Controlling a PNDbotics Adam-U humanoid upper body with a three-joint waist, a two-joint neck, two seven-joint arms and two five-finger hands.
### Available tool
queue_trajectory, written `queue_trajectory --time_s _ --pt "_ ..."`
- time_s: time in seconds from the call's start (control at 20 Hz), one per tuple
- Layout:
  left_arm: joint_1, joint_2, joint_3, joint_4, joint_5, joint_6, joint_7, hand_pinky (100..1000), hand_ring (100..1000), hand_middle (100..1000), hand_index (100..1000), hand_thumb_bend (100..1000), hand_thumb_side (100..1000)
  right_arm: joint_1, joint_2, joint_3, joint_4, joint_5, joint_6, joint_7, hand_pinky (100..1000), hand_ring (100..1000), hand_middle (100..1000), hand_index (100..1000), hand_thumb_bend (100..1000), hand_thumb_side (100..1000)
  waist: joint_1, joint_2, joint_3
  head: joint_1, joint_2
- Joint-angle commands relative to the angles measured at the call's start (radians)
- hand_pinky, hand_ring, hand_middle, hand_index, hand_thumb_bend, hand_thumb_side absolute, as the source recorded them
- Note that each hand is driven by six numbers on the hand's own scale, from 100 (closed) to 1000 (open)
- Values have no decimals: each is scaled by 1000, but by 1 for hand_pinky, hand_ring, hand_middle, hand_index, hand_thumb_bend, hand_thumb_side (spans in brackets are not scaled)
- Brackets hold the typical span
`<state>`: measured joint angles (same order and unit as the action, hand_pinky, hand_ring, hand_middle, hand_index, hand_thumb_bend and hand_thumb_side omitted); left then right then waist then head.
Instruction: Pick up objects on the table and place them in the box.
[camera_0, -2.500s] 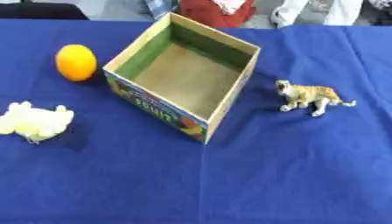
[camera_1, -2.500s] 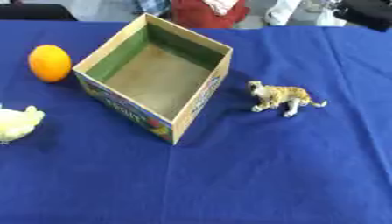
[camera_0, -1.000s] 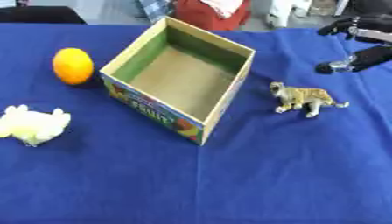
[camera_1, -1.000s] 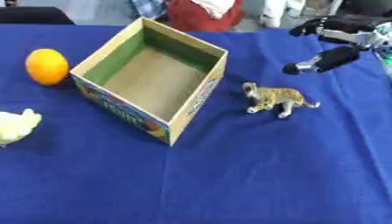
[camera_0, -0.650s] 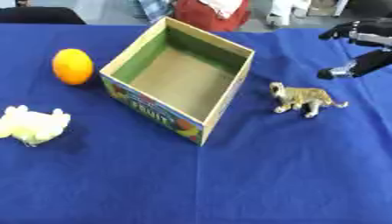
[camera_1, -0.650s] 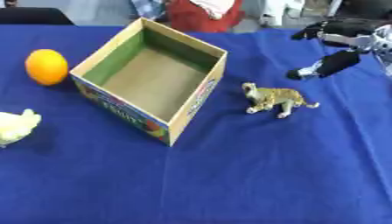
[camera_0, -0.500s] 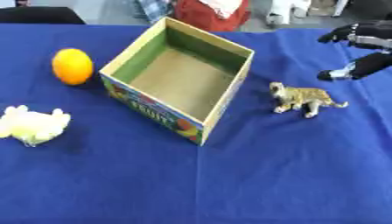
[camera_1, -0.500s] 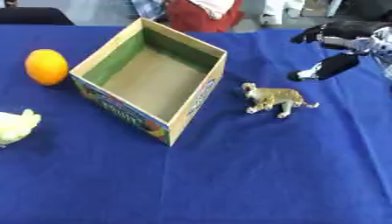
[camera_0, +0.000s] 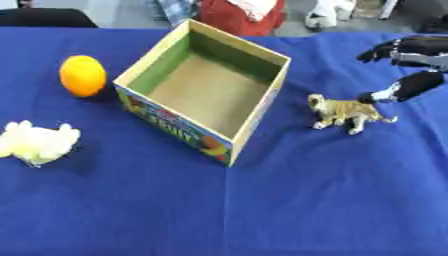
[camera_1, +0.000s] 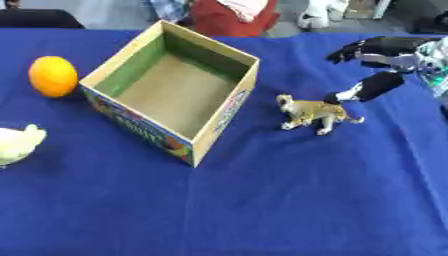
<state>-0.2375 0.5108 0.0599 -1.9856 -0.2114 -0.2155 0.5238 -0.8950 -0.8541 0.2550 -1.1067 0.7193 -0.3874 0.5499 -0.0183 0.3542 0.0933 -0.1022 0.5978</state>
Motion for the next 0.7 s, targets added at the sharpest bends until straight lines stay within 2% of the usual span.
queue_trajectory --time_s 0.05,0.35,0.55,0.7 --pt "-7 27 3 -14 3 -1 -4 503 719 705 948 214 1000 -9 -38 5 -38 -5 -5 14 741 889 865 1000 517 809 -1 -19 0 -2 -3" --pt "-7 26 2 -14 4 0 -6 502 718 705 948 214 1000 -8 -42 19 -45 15 -14 32 733 885 852 982 501 759 -3 -17 1 -2 -5" --pt "-8 26 1 -14 4 0 -7 503 718 705 948 214 1000 -5 -41 22 -44 16 -19 33 723 876 827 960 405 700 -3 -16 1 -2 -5" --pt "-9 25 1 -14 4 -1 -7 503 718 705 948 213 1000 -5 -38 25 -42 19 -16 27 717 871 816 951 385 682 -3 -15 2 -2 -6"
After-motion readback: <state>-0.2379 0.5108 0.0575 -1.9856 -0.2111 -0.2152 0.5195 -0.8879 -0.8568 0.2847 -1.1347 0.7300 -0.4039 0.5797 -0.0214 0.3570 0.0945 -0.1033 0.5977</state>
